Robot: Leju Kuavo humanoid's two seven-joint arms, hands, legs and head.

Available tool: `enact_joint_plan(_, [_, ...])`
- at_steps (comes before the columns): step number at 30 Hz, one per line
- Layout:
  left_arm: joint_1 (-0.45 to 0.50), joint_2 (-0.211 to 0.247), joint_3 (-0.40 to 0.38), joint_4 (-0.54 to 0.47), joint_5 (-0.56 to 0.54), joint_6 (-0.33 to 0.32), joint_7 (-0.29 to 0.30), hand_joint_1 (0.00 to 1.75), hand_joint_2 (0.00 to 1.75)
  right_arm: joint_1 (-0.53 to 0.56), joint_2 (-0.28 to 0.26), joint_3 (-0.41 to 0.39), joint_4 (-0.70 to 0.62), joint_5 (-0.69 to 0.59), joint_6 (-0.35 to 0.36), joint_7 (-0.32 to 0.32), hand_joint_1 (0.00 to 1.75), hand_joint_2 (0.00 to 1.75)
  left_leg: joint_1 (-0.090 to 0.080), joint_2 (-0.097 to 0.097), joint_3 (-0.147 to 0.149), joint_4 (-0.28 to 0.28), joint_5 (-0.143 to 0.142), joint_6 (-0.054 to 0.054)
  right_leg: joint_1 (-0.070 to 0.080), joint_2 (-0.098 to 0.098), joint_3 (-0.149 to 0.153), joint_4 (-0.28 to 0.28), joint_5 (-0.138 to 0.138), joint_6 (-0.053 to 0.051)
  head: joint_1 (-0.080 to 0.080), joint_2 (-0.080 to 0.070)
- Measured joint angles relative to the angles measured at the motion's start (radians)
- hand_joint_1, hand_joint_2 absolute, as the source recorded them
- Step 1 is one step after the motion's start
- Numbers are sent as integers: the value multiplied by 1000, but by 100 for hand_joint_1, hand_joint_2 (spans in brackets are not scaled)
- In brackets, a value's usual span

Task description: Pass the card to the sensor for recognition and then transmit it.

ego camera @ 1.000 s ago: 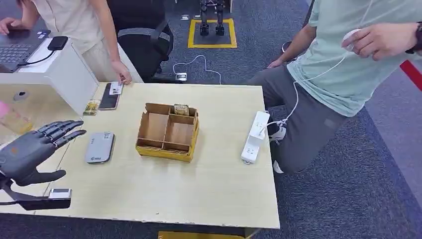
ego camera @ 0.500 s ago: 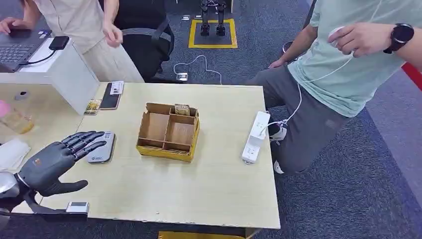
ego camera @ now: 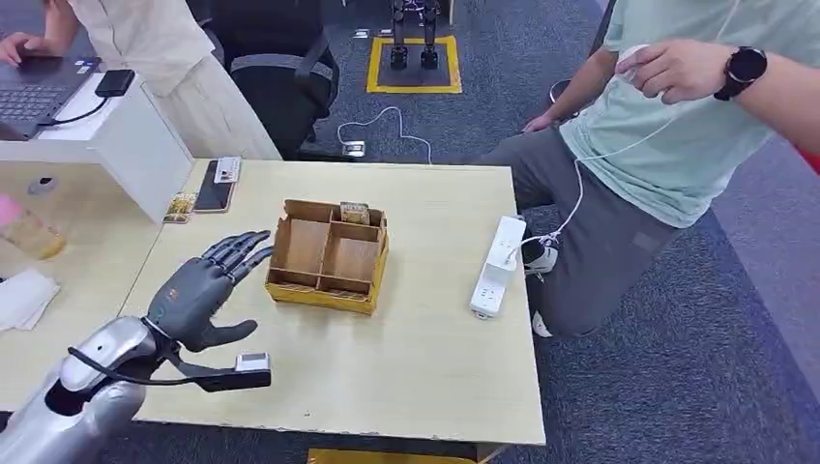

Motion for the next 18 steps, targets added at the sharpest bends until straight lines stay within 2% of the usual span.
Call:
enact_joint_plan(6, [-23,-100,-45,51,-70,43,37,0,175,1,0,-9,0,3,0,0,0,0,0,0,0,0,0,0,0,0,0,0,0,0,0,0])
enact_joint_plan(13, [-40,-170,-72,103,-146,82,76,0,175,2,1,-10,0,9,0,0,0,0,0,0,0,0,0,0,0,0,0,0,0,0,0,0])
enact_joint_plan(18, [-47,-214,-82,142,-215,136,106,0,175,1,1,-10,0,15,0,0,0,0,0,0,0,0,0,0,0,0,0,0,0,0,0,0])
